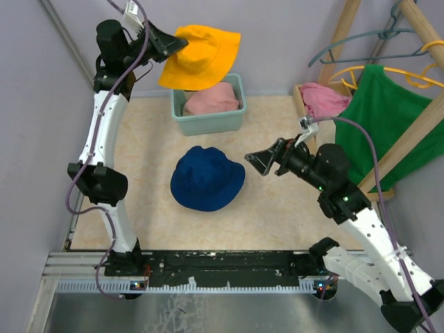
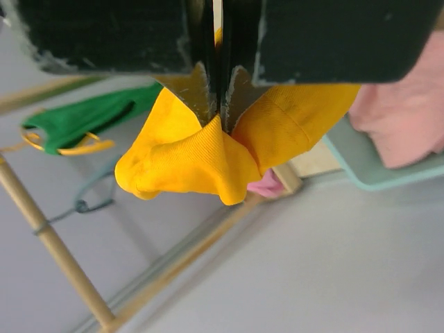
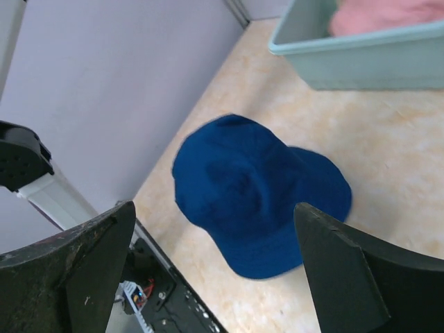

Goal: Stack the hats

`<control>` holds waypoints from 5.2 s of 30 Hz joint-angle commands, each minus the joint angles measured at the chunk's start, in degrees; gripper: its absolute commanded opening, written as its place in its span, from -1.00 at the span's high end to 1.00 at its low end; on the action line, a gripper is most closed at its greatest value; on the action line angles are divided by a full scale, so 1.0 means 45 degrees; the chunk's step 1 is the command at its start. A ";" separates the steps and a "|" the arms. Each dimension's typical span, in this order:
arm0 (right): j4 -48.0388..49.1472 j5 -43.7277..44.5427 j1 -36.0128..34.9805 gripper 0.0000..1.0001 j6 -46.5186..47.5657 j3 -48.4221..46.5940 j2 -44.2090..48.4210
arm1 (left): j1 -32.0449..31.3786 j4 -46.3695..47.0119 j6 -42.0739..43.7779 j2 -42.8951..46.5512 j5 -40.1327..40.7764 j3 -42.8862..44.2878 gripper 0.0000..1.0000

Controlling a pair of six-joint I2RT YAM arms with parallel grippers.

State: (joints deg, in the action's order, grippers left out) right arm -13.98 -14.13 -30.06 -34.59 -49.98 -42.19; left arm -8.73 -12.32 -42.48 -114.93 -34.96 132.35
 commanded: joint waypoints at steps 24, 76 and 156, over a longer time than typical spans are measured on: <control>0.9838 -0.3469 0.0118 -0.75 -0.1307 -0.3565 -0.6912 | -0.0716 -0.0851 -0.4408 0.5083 -0.2279 -0.5025 1.00; 0.8514 -0.3347 -0.0723 -0.60 -0.1649 -0.4306 -0.7520 | -0.0716 0.0879 -0.4705 0.4564 -0.2309 -0.6202 1.00; 0.6115 -0.7826 -0.0592 1.00 -0.7442 0.0757 -0.5803 | -0.1847 -0.2654 0.3054 1.0290 0.0922 -1.4373 0.55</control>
State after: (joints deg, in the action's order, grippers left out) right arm 16.51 -46.50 -34.46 -71.07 -49.45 -72.90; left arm -14.72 -23.57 -27.53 -70.00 -31.59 69.19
